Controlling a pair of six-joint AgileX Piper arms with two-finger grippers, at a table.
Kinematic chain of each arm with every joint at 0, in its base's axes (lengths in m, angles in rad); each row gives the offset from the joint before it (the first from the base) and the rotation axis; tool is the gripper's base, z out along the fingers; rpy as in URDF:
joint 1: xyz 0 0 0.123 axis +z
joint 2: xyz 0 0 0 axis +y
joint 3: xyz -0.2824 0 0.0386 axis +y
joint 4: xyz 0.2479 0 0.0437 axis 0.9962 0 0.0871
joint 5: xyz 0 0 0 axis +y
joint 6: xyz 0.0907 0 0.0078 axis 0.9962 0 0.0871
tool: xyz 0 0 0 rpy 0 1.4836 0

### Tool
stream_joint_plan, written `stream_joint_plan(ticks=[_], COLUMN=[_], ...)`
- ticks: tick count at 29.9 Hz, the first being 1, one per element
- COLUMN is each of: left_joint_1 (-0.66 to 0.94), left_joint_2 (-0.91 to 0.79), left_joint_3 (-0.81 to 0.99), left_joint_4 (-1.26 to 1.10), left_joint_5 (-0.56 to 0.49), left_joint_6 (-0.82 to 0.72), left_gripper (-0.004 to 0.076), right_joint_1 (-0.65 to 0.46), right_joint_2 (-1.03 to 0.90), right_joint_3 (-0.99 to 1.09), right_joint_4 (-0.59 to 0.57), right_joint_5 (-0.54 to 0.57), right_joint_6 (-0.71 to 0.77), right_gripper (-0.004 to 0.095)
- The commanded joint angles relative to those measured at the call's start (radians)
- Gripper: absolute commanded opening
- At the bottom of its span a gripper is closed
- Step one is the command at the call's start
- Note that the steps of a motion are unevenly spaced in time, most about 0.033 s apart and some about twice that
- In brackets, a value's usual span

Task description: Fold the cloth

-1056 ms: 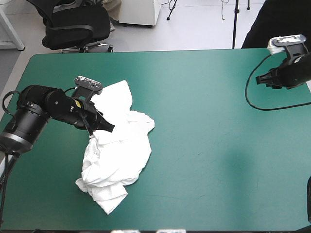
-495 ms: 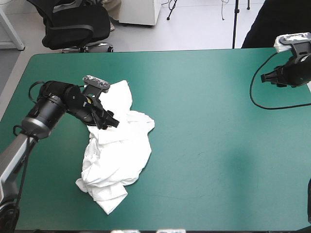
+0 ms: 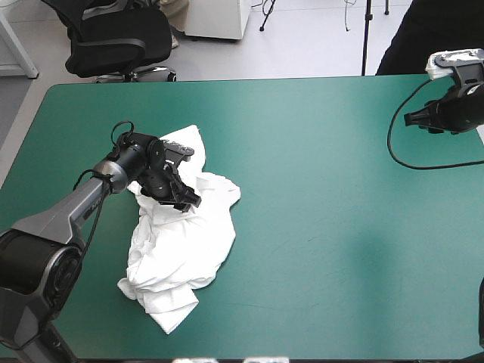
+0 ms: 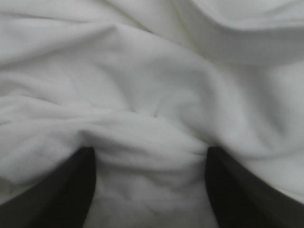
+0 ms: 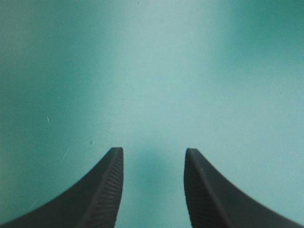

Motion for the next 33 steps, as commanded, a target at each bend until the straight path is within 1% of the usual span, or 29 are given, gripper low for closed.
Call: stream_joint_plan(ticks=[1,5,7,9,11,12,14,15,16,23,30,33], left_joint_1=[-0.005,-0.005,-0.005,-0.005,-0.005,-0.005,-0.005,-0.005,-0.005,-0.031,-0.145,-0.199], left_joint_2=[-0.022,0.017,0.044,0.07,0.094,0.102,0.107,0.107,0.107,0.106,0.115,0.138], left_joint_3=[-0.023,-0.023,-0.023,-0.023,-0.023,-0.023,-0.023,-0.023,-0.023,-0.089,-0.232,-0.311], left_joint_4=[-0.016,-0.018,-0.046,-0.08,-0.116,-0.133,-0.16,-0.16,-0.16,-0.18,-0.186,-0.191], left_joint_5=[-0.033,-0.04,-0.027,-0.015,-0.003,0.004,0.008,0.008,0.01,0.067,0.074,0.094], left_joint_6=[-0.003,-0.003,0.004,0.01,0.03,0.034,0.045,0.054,0.056,0.082,0.095,0.095], left_gripper=[0.0484,0.0473,0.044,0.0389,0.0298,0.0237,0.0089,0.0028,-0.0015,-0.0017,-0.0017,-0.0017], right_joint_1=[-0.006,-0.006,-0.006,-0.006,-0.006,-0.006,-0.006,-0.006,-0.006,-0.006,-0.006,-0.006], right_joint_2=[-0.044,-0.044,-0.044,-0.044,-0.044,-0.044,-0.044,-0.044,-0.044,-0.044,-0.044,-0.044], right_joint_3=[-0.032,-0.032,-0.032,-0.032,-0.032,-0.032,-0.032,-0.032,-0.032,-0.032,-0.032,-0.032], right_joint_4=[0.026,0.031,0.033,0.033,0.033,0.033,0.033,0.033,0.033,0.054,0.057,0.057], right_joint_5=[-0.046,-0.046,-0.046,-0.047,-0.047,-0.047,-0.048,-0.049,-0.051,-0.053,-0.054,-0.054], right_joint_6=[-0.014,-0.018,-0.018,-0.018,-0.018,-0.018,-0.018,-0.018,-0.018,-0.018,-0.018,-0.018], right_gripper=[0.0391,0.0391,0.0391,0.0391,0.0391,0.0391,0.0391,0.0391,0.0391,0.0391,0.0391,0.0391])
